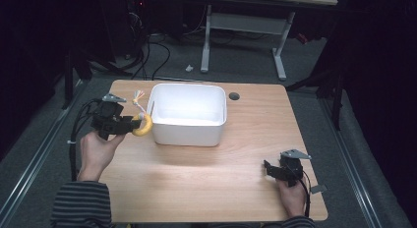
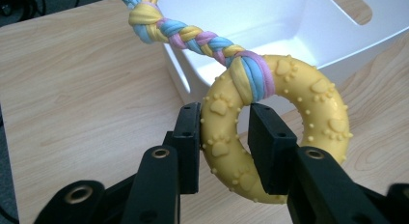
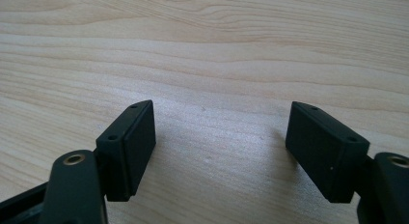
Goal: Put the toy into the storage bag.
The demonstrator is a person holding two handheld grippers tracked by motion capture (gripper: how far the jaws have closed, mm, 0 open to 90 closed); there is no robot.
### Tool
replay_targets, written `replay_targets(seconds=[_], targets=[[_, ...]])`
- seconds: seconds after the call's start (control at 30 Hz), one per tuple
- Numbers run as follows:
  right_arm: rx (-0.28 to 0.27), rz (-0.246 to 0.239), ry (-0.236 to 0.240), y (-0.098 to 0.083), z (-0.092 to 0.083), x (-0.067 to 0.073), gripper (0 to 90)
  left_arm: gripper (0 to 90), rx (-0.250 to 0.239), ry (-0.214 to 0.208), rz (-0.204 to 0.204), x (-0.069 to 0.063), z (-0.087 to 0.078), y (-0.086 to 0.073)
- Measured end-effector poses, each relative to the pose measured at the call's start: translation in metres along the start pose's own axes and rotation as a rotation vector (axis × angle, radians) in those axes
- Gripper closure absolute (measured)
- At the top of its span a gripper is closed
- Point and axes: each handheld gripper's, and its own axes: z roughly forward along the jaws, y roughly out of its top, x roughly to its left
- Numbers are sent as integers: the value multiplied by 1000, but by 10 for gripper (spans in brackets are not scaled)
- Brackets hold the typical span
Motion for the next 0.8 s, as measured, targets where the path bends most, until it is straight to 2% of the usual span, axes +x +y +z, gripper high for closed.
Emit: replay_targets(seconds=[0.2, 0.43, 0.8], targets=[[2, -1, 1, 0, 0, 0, 262, 660, 4, -1, 26, -8, 4, 14], [3, -2, 2, 0, 0, 0, 261, 660, 13, -23, 46, -15, 14, 26], [3, -3, 5, 0, 0, 0, 261, 660, 35, -5, 79, -26, 29, 36]])
